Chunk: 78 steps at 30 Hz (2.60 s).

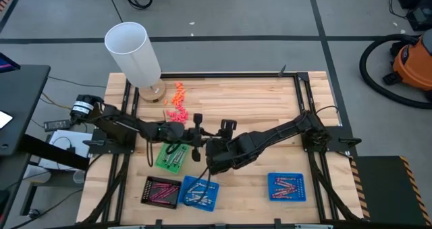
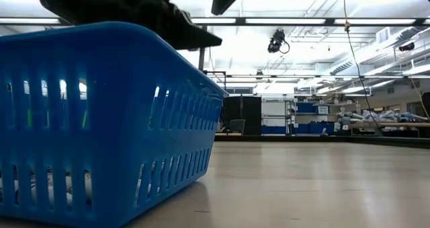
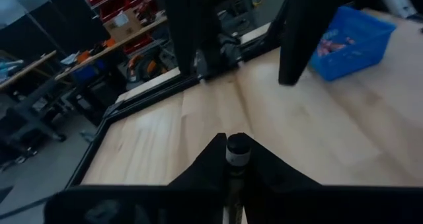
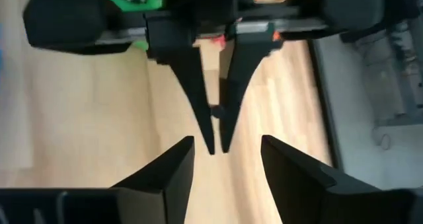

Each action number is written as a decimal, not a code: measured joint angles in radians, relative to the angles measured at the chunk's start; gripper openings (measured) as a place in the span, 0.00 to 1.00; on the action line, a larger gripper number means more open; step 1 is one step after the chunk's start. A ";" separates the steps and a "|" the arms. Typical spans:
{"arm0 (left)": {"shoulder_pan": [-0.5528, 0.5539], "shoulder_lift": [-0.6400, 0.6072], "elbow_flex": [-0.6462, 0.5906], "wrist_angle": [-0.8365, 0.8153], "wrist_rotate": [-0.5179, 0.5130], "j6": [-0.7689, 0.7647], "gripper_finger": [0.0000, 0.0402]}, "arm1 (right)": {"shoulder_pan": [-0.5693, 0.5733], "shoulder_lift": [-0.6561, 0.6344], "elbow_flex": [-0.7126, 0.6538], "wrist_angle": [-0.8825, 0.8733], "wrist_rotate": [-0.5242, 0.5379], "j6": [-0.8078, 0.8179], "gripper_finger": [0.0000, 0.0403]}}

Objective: Sort crayons
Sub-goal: Put the black crayon into the green basket

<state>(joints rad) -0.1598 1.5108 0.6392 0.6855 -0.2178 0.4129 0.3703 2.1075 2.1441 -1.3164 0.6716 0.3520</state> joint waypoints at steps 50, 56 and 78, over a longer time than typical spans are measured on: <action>0.216 -0.100 -0.001 -0.308 0.002 -0.313 0.08 | -0.497 -0.715 -1.420 1.394 -0.361 -0.536 0.47; 0.216 -0.207 0.000 -0.462 0.003 -0.455 0.08 | -0.555 -0.713 -1.513 1.616 -0.456 -0.555 0.47; 0.133 -0.460 0.000 -0.776 0.126 -1.107 0.08 | -0.605 -0.712 -1.832 2.121 -0.405 -0.717 0.47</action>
<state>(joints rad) -0.0265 1.0512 0.6394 -0.0910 -0.0917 -0.6936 -0.2352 1.3956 0.3119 0.8043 0.2661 -0.3655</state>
